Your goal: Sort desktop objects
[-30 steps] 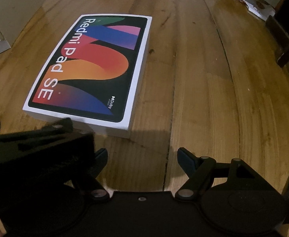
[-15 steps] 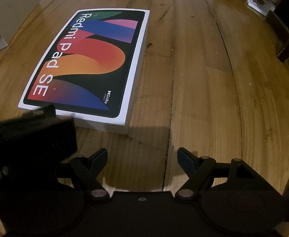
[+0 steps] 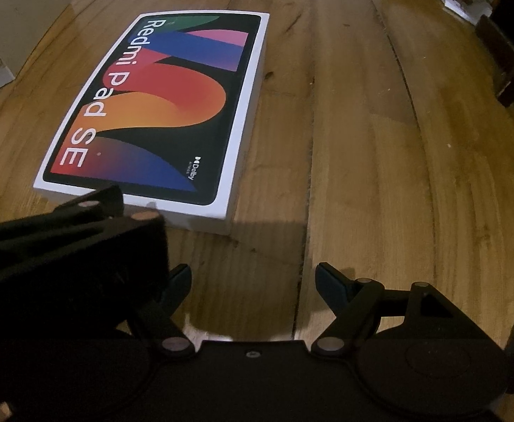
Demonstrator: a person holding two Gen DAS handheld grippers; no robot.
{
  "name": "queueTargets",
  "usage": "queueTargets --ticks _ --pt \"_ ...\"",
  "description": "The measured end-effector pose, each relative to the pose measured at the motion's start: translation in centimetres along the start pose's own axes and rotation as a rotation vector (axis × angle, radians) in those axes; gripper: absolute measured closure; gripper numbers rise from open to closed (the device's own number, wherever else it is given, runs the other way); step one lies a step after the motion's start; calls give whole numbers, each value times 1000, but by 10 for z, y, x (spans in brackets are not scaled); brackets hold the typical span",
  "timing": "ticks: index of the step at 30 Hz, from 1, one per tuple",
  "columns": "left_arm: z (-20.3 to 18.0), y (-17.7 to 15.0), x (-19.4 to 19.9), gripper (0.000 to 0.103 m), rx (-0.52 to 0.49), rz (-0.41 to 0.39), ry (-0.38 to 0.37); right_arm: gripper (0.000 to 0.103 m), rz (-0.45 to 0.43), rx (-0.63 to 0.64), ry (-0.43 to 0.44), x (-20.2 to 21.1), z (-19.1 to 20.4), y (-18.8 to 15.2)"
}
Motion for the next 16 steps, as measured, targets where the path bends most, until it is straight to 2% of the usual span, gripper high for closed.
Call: queueTargets --ticks 16 --pt "3 5 5 0 5 -11 -38 21 18 -53 17 -6 -3 -4"
Point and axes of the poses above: each gripper's, at about its wrist camera, not at the fingertips, and x roughly against the way its jaws point, z to its left, y to its top, the point moved 3 cm from there along -x, roughly the way its jaws point, and after that the axes turned 13 degrees about -z, right-handed, at the moved point
